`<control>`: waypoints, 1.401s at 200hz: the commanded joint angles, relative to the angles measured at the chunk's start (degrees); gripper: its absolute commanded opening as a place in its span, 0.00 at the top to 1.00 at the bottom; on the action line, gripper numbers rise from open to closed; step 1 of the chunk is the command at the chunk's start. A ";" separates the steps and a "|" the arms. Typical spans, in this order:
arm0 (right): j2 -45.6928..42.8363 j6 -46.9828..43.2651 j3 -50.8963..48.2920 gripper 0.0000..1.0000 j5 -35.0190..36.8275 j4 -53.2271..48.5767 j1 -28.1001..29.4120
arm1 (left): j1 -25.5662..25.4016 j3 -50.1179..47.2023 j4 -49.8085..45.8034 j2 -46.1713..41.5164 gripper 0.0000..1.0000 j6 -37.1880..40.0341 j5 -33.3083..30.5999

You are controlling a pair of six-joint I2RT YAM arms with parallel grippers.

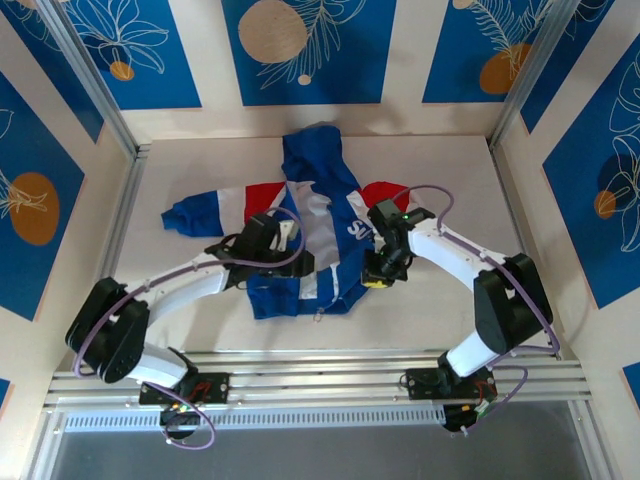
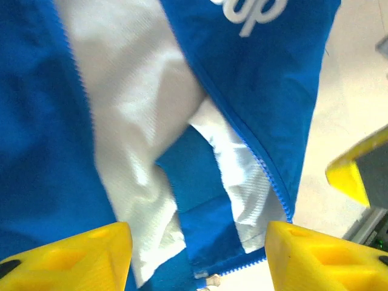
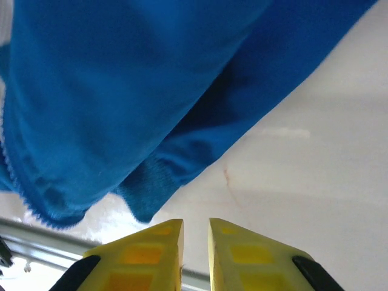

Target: Zip up the jacket

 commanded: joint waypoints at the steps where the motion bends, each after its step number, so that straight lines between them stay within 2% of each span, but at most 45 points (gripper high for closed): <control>1: -2.47 2.62 -2.04 0.77 -1.85 4.63 0.70 | 0.27 4.24 3.18 5.83 0.41 -3.10 -0.23; 44: -2.34 4.38 -4.74 0.67 -2.32 7.73 2.67 | 1.27 22.19 0.66 22.15 0.49 -5.96 -0.72; 70: -1.40 5.34 -5.84 0.66 -2.30 9.64 3.25 | 1.90 31.73 -2.28 30.74 0.51 -7.75 -2.50; 105: 1.30 6.16 -6.83 0.65 -2.97 11.47 4.15 | 1.73 43.06 -7.20 41.22 0.48 -8.00 -4.67; 151: 5.12 6.05 -7.17 0.59 -4.35 13.49 5.52 | -0.24 55.43 -9.82 53.78 0.43 -9.64 -1.78; 167: 6.52 5.82 -6.46 0.62 -4.03 13.74 6.31 | -0.05 55.45 -7.65 54.29 0.48 -10.59 -0.32; 186: 7.45 5.57 -6.35 0.83 -2.74 13.43 6.74 | 0.57 54.48 -5.33 52.75 0.63 -10.59 0.60; 208: 6.62 5.20 -7.72 1.00 -1.48 13.11 6.48 | 2.28 52.92 -2.96 50.09 0.87 -10.00 1.91; 225: 4.71 5.24 -9.43 1.00 -0.99 12.97 5.99 | 3.95 51.24 -1.43 47.64 1.00 -9.14 2.51; 280: -0.71 5.80 -13.77 1.00 -0.61 11.75 3.07 | 10.10 46.60 0.24 41.25 1.00 -6.48 4.47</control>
